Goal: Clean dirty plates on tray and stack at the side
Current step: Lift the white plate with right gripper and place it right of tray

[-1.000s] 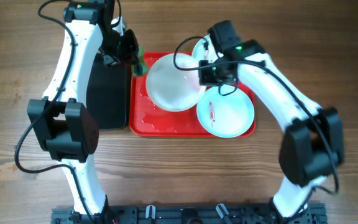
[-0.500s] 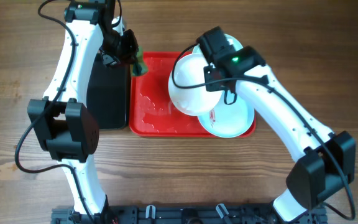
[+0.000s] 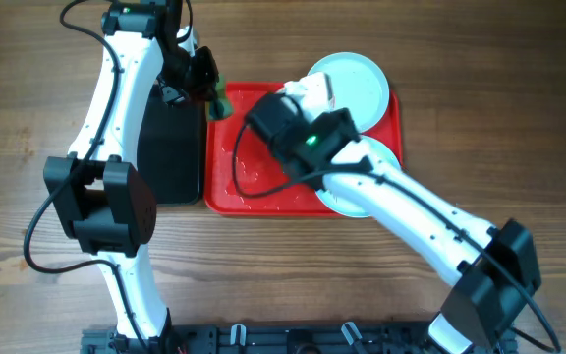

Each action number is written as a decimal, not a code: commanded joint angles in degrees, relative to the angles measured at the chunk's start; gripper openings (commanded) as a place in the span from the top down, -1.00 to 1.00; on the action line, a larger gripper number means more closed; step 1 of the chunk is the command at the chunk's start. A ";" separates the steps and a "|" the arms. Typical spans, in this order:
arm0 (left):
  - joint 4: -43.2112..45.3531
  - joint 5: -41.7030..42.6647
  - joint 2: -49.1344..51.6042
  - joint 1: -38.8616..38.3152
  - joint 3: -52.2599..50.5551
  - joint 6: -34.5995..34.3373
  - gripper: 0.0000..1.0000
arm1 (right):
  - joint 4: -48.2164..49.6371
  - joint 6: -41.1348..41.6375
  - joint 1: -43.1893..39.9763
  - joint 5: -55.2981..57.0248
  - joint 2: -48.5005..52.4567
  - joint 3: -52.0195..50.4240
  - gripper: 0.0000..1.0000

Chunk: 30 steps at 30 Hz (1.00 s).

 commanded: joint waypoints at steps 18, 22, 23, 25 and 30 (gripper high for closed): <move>0.39 -0.39 0.28 -0.17 0.26 1.16 0.92 | 0.68 1.60 14.34 38.95 -1.53 0.07 0.92; 0.39 -0.39 0.28 -0.17 0.26 1.16 0.92 | 1.27 1.64 14.34 38.95 -1.53 0.07 0.91; 0.39 -0.39 0.28 -0.17 0.26 1.16 0.92 | 1.62 1.62 14.34 38.93 -1.53 0.07 0.92; 0.37 -0.39 0.28 -0.17 0.26 1.16 0.92 | 2.16 1.66 14.34 38.86 -1.53 0.04 0.91; 0.39 -0.39 0.28 -0.17 0.26 1.16 0.92 | 2.80 3.32 14.05 33.14 -1.53 0.07 0.91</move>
